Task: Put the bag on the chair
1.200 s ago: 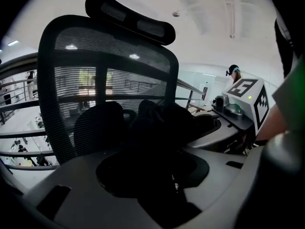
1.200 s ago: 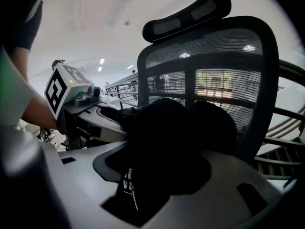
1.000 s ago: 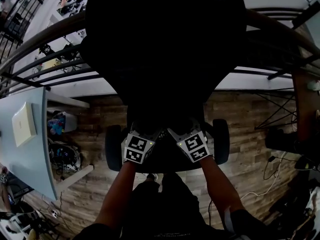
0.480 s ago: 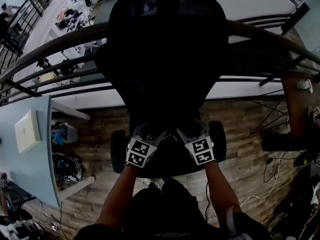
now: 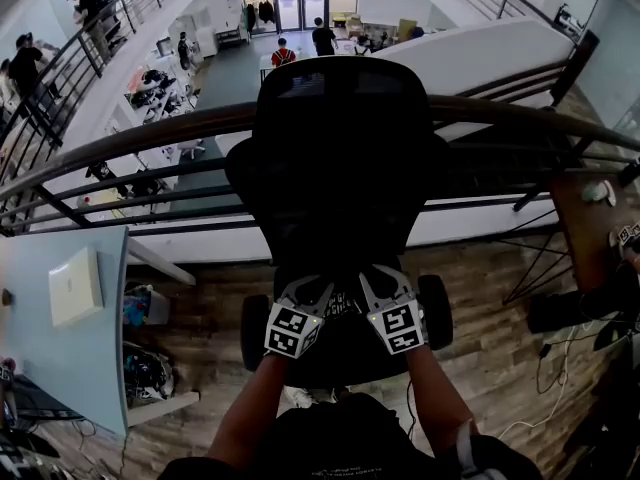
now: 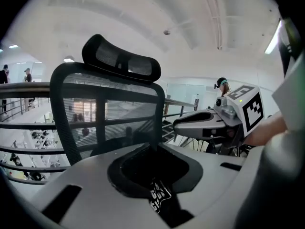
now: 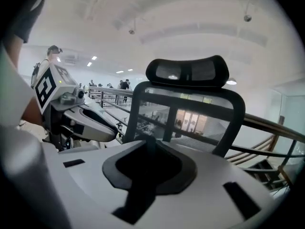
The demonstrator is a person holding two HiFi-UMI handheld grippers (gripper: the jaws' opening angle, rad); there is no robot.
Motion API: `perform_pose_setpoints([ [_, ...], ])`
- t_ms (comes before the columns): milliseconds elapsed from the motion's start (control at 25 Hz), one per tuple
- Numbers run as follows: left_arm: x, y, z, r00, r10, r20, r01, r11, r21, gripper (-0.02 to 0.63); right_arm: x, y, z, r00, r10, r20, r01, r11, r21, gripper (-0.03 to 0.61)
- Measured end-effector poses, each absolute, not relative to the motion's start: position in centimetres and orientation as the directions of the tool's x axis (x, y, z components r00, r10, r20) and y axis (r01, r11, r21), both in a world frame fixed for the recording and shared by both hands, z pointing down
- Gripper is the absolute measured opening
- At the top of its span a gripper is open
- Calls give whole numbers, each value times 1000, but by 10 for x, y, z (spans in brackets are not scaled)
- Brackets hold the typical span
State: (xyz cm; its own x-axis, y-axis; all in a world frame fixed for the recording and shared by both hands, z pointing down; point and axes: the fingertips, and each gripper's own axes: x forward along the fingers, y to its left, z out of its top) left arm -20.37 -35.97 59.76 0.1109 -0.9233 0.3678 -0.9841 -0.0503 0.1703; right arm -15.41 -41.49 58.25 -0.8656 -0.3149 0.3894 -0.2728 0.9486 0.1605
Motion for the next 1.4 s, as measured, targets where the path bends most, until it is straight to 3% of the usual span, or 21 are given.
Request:
perform_pose_setpoints([
  [40,-204,-357,592,106,-926,361,-985,-48,166,55,-155,-413,575,-868,-324,376,-278,945,173,54],
  [160,-205,-350,578,105,-935,338,-985,-53,162,14,-157,-402,563,-878,-315,360,-264,947,185,20],
  [760,-223,-330,508,81,-966,247,-995,-65,72,12,-179,-368,483,-936,-285,206,-232,941,247,18],
  [1400,-228,-324,487,67,-973,221,-998,-64,19,12,-177,-365,480,-930,-285,230,-234,946,226,18],
])
